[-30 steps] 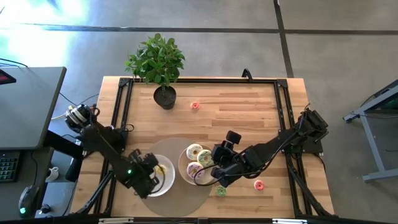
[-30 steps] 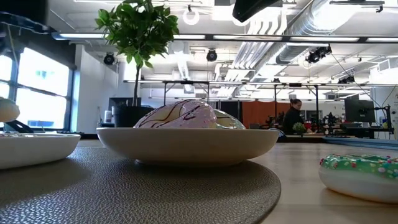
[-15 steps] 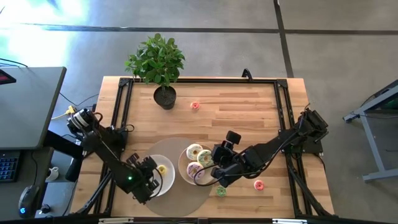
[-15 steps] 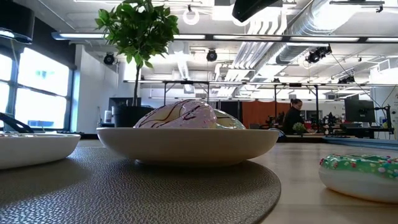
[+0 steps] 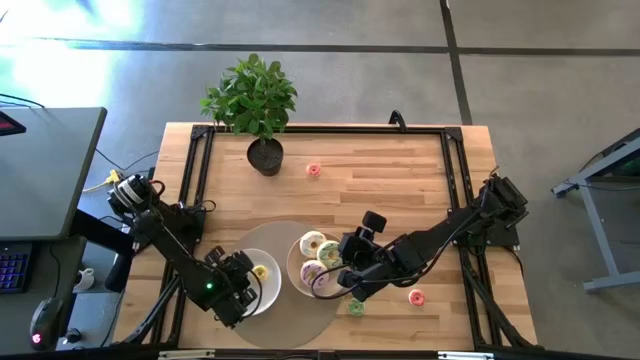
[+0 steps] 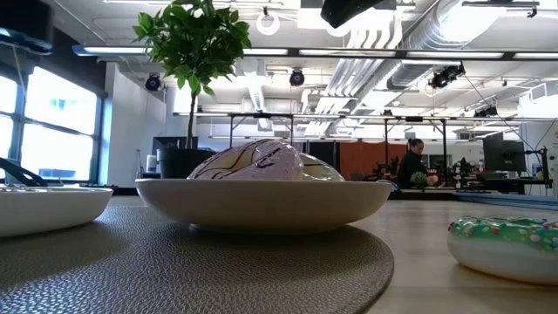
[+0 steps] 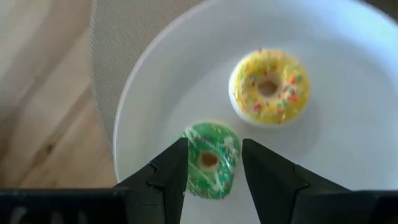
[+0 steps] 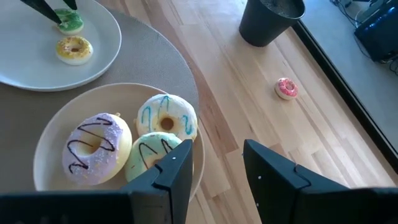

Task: Pick & Place donuts
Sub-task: Put the top small pink donut on the white plate

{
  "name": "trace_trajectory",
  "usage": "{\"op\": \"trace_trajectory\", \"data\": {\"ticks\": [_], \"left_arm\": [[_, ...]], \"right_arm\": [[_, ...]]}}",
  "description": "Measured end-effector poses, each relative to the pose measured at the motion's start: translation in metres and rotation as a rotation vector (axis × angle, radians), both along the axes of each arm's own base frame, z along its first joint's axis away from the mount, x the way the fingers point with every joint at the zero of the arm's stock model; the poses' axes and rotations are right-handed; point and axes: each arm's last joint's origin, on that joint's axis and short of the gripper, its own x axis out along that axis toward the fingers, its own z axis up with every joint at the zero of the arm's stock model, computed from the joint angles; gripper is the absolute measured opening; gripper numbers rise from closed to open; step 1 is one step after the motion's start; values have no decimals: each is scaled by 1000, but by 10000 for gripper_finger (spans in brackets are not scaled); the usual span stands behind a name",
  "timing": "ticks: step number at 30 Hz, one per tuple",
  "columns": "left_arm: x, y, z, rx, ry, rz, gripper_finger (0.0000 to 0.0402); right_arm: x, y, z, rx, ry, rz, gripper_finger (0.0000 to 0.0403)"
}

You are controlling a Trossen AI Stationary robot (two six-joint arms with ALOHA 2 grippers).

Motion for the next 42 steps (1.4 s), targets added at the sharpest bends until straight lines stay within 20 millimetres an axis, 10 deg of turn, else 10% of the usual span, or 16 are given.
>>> {"op": "trace_trajectory", "data": {"ticks": [13,27,34,42], "left_arm": [[60,53,37,168,14,-38,149],[152,224,56,146,-183,-143,150],[159,283,67,150,-340,-197,150],[160,306,48,110,-299,-186,150]], "right_arm": [[-1,4,-2,100,51,50,139],[-29,50,-13,386,214,157,139],[-57,75,-33,397,306,-17,139],[-79,95,-42,367,293,-98,139]]}}
